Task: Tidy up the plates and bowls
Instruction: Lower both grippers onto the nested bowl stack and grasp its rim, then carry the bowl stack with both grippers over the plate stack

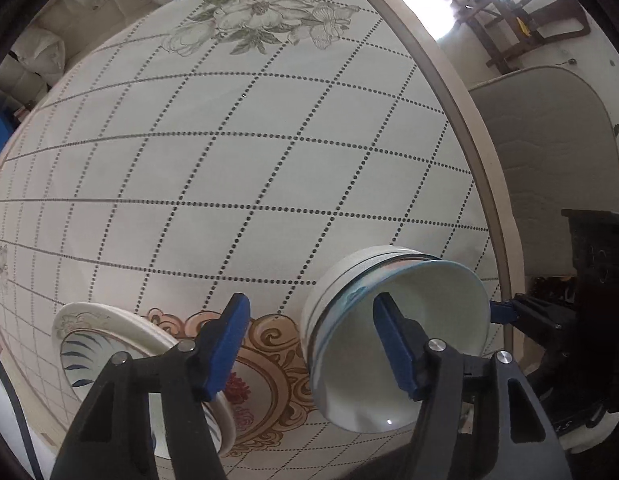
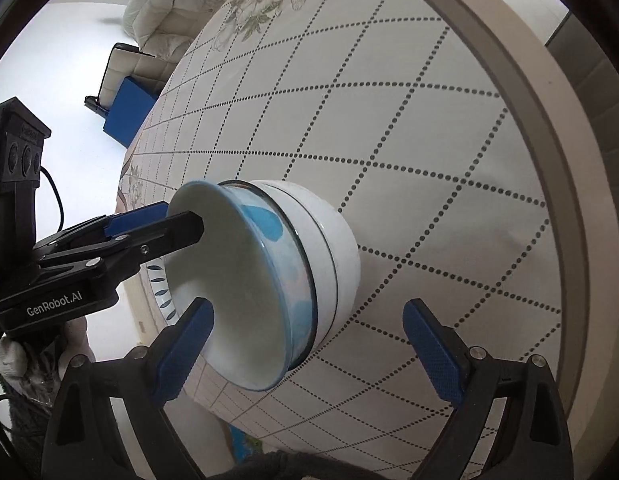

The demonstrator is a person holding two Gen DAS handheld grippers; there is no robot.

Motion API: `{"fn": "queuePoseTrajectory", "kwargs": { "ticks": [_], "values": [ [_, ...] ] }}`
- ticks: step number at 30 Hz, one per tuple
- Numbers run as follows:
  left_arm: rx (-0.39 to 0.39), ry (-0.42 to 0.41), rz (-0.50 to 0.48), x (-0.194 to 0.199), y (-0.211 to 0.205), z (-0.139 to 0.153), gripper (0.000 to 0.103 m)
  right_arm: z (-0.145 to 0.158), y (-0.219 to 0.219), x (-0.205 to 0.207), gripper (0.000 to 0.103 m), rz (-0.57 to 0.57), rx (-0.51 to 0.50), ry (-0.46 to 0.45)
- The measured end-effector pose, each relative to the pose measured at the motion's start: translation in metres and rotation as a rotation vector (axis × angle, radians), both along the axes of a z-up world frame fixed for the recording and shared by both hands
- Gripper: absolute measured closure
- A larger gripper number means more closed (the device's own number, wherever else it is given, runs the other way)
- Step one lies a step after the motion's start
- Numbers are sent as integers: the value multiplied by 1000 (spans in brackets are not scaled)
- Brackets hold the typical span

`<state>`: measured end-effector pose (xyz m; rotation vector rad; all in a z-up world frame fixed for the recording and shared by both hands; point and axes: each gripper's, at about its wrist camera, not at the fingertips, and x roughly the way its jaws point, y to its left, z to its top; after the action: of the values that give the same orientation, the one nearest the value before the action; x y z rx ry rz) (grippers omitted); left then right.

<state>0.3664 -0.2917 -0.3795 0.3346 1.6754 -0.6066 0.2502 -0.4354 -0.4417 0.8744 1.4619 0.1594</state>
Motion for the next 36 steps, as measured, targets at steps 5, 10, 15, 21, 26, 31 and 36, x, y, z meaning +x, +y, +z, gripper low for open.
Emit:
{"fn": "queuePoseTrajectory", "kwargs": {
  "ticks": [5,10,15,21,26,31,36],
  "values": [
    [-11,89,-33,-1,-8,-25,42,-25,7,8,8,-14,63,22],
    [-29,154,-58,-8,-15,-42,40,-39,18,19,24,-4,109,44],
    [-69,180,-25,-8,-14,-44,40,-50,23,25,35,-9,111,67],
    [-89,181,10,-3,-17,-46,40,-56,24,28,42,-12,109,74],
    [-85,162,39,-2,-11,-41,40,-58,19,22,45,-37,137,74],
    [-72,164,51,-2,-6,-41,41,-58,20,18,45,-43,151,91],
    [-59,172,65,-3,-5,-42,41,-58,19,10,45,-41,160,106]
  ]
}}
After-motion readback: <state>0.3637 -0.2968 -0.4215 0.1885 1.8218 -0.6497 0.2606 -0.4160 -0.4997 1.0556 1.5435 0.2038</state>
